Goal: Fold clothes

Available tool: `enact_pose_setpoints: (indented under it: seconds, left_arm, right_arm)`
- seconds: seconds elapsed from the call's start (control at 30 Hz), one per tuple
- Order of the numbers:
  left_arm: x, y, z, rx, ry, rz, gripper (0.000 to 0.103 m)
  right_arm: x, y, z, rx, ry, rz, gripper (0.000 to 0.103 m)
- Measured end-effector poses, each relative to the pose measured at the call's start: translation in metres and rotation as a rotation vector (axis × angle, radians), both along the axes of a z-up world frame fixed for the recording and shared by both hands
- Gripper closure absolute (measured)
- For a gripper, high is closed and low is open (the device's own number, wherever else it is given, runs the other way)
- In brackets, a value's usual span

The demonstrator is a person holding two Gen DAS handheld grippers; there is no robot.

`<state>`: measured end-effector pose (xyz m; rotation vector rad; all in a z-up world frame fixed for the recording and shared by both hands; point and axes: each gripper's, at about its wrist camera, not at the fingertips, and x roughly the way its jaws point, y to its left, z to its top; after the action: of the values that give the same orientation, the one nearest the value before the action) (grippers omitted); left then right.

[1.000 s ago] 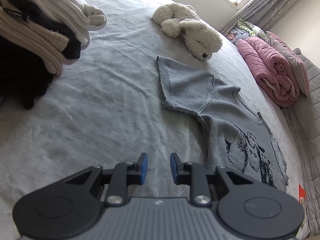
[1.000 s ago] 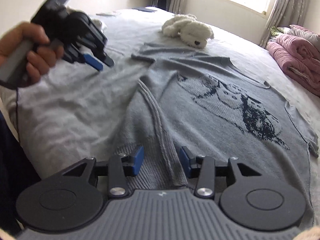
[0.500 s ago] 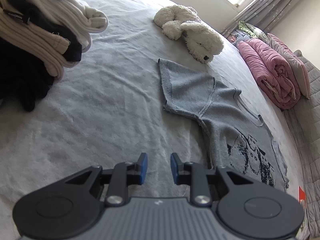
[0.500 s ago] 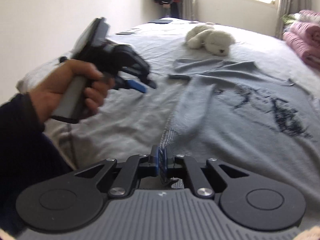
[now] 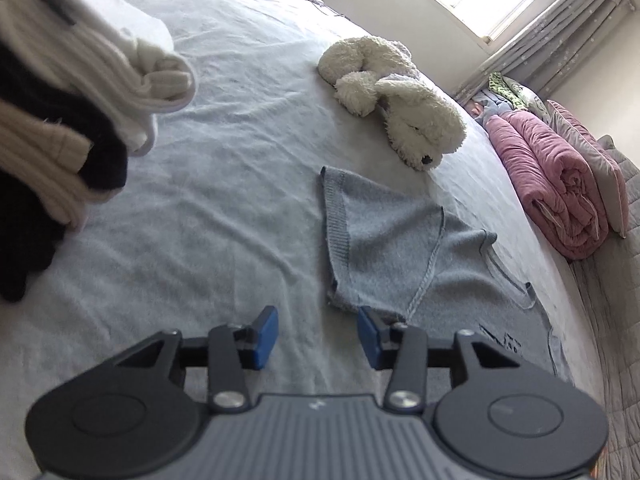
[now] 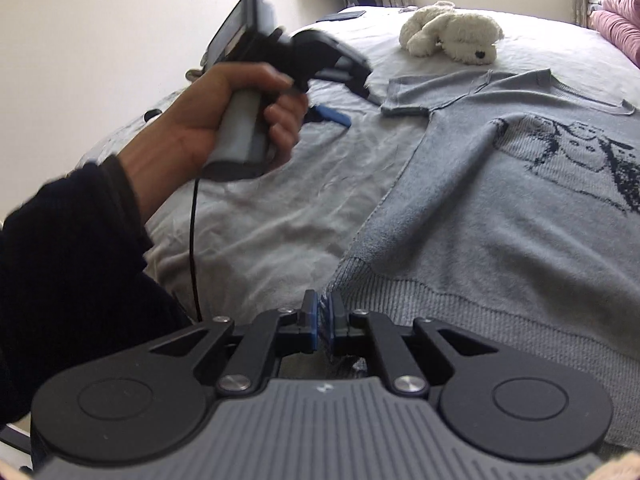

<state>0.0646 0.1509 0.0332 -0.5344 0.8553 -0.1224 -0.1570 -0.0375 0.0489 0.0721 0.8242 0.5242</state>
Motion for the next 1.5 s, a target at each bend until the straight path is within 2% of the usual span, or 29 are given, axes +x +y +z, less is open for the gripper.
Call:
enact_pose_setpoints:
  seconds: [0.03,0.17,0.37,0.47,0.5,0.53,0.57,0.63,0.7,0.8,0.9,0.93,0.97,1.0,1.07,1.1,1.37,1.4,1.47,1.5]
  left_arm:
    - [0.006,-0.001,-0.001,0.013,-0.005,0.004,0.047]
    - [0.027,-0.006,-0.005,-0.009,-0.038,-0.003,0.038]
    - [0.049,-0.039,-0.006,0.150,-0.073,-0.070,0.038]
    - [0.055,-0.045,-0.011,0.173,-0.077,-0.070,0.061]
    - [0.056,-0.046,-0.013,0.185,-0.076,-0.065,0.080]
    - [0.058,-0.046,-0.014,0.184,-0.072,-0.066,0.094]
    - [0.060,-0.043,-0.014,0.162,-0.066,-0.065,0.099]
    - [0.065,-0.035,-0.015,0.111,-0.056,-0.043,0.100]
    - [0.068,-0.031,-0.012,0.109,-0.073,-0.031,0.100]
    - [0.069,-0.031,-0.008,0.126,-0.101,-0.036,0.100]
    - [0.068,-0.028,-0.007,0.119,-0.106,-0.026,0.100]
    - [0.069,-0.026,-0.007,0.121,-0.103,-0.022,0.100]
    - [0.070,-0.025,-0.008,0.123,-0.101,-0.018,0.100]
    - [0.070,-0.023,-0.009,0.117,-0.098,-0.012,0.100]
    - [0.071,-0.018,-0.008,0.105,-0.096,0.000,0.100]
    - [0.071,-0.016,-0.008,0.099,-0.097,0.005,0.100]
    - [0.072,-0.010,-0.005,0.090,-0.107,0.020,0.101]
    - [0.071,-0.010,-0.005,0.092,-0.107,0.023,0.101]
    - [0.072,-0.010,-0.005,0.098,-0.108,0.023,0.101]
    - [0.072,-0.010,-0.005,0.104,-0.107,0.020,0.101]
  right_arm:
    - [0.000,0.001,-0.001,0.001,0.007,0.005,0.096]
    - [0.003,0.002,-0.006,0.018,0.039,0.001,0.096]
    - [0.005,0.005,-0.005,0.062,0.050,-0.012,0.095]
    - [0.005,0.007,-0.009,0.054,0.058,-0.007,0.095]
    - [0.005,0.007,-0.009,0.057,0.061,-0.009,0.095]
    - [0.005,0.006,-0.010,0.061,0.063,-0.011,0.095]
    - [0.005,0.006,-0.010,0.069,0.063,-0.013,0.095]
    - [0.005,0.007,-0.008,0.098,0.061,-0.004,0.100]
    - [0.004,0.010,-0.006,0.109,0.052,0.006,0.100]
    - [0.004,0.017,-0.007,0.031,0.027,-0.002,0.101]
    - [0.001,0.018,-0.009,0.017,0.011,0.012,0.101]
    - [0.000,0.019,-0.008,-0.008,-0.009,0.027,0.097]
    - [-0.004,0.023,-0.007,-0.038,-0.036,0.040,0.085]
    - [-0.007,0.024,-0.006,-0.062,-0.057,0.049,0.084]
    - [-0.013,0.028,-0.005,-0.110,-0.098,0.064,0.068]
    - [-0.015,0.027,-0.006,-0.123,-0.105,0.067,0.067]
    - [-0.028,0.036,-0.023,-0.353,-0.162,0.125,0.067]
    - [-0.028,0.036,-0.027,-0.381,-0.164,0.120,0.072]
    - [-0.026,0.034,-0.033,-0.381,-0.162,0.107,0.089]
    - [-0.024,0.033,-0.033,-0.372,-0.157,0.090,0.092]
